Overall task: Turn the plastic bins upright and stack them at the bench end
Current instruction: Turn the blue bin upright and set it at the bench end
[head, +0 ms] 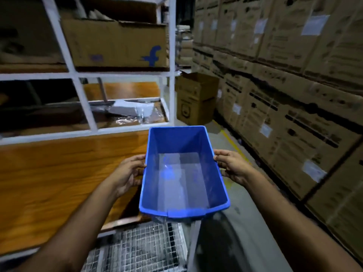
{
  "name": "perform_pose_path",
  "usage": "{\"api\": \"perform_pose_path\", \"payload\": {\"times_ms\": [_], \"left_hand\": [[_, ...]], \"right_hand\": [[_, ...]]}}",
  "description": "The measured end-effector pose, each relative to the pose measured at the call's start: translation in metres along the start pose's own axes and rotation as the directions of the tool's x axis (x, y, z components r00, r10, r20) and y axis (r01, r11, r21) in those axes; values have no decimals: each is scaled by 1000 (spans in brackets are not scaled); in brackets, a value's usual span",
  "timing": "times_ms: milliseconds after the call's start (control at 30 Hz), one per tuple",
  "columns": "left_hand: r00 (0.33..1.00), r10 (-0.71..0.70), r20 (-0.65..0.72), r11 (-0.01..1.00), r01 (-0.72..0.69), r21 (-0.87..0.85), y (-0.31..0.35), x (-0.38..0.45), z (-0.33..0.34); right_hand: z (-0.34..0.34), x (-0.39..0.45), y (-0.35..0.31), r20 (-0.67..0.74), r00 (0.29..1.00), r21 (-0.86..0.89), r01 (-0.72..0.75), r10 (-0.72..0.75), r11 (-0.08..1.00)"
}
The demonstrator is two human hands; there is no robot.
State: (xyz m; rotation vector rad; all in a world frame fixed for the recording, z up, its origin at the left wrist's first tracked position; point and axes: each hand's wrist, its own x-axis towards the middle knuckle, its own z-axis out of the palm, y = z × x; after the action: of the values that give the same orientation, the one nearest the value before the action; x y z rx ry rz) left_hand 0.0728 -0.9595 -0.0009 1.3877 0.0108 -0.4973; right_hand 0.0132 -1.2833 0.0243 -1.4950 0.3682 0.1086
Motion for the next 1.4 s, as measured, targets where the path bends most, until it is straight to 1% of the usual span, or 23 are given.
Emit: {"api": "perform_pose_path", "payload": {"times_ms": [100,200,400,567,700,900,1033,1167,1400], "left_hand": [[994,9,-105,1000,-10,-4,0,-4,2],[983,22,-181,1000,-19,20,0,-5,0],[957,9,-288,999,6,51,-7,1,-12],[959,7,-284,998,10,58,-11,5,-18],[961,11,-275,999,4,54,-13,8,-18],[961,25,-274,997,-3,81,-14,16,-16],[961,19,-275,993,13,114,-12,22,-13],[957,10,-290,993,26,119,-12,24,-9],[954,-3,-299,996,30,86,-11,24,-1]], "right_hand": [[1,24,-9,93,996,-46,2,3,999],[7,41,-10,152,988,-79,16,-4,997],[24,67,8,198,980,-89,-3,21,996],[29,72,12,172,985,-65,11,0,998],[31,74,12,160,987,-82,20,-7,996],[27,76,8,104,995,-117,25,-13,993],[24,78,4,100,995,-133,4,10,991],[21,82,3,85,996,-174,17,-2,985],[12,93,5,105,994,-209,26,-3,978]]}}
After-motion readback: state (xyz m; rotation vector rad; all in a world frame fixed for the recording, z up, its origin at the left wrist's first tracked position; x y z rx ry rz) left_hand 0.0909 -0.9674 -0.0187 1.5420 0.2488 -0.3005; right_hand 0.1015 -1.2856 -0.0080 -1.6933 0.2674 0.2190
